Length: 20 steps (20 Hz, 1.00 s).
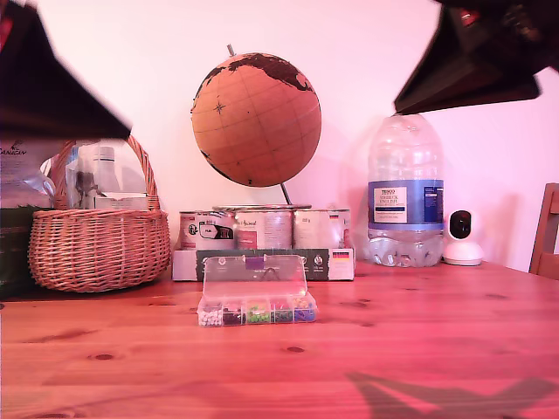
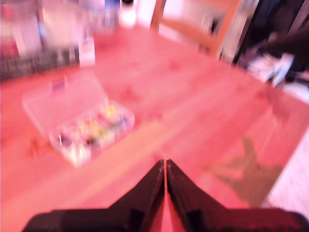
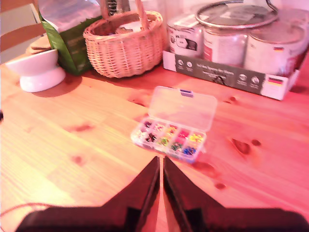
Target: Sort the loose pins on the table into their correct compartments
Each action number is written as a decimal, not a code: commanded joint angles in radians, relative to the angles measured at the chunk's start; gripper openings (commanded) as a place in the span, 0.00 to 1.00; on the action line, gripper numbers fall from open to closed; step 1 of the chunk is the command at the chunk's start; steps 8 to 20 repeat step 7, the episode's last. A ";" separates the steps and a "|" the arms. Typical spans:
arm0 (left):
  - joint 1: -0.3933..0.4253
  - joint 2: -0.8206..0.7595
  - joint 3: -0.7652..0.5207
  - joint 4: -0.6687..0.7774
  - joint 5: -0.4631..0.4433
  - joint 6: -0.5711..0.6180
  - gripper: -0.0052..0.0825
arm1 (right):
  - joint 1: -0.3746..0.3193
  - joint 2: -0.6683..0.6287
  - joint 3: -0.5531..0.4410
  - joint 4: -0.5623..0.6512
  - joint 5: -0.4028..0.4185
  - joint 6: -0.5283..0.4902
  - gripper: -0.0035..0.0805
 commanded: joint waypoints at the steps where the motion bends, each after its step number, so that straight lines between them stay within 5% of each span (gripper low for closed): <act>1: 0.002 0.003 0.004 -0.021 0.000 -0.004 0.04 | -0.001 0.009 -0.003 -0.011 0.005 0.001 0.03; 20: 0.002 0.003 0.004 -0.097 0.001 -0.004 0.04 | -0.001 0.009 -0.003 -0.082 0.005 0.001 0.03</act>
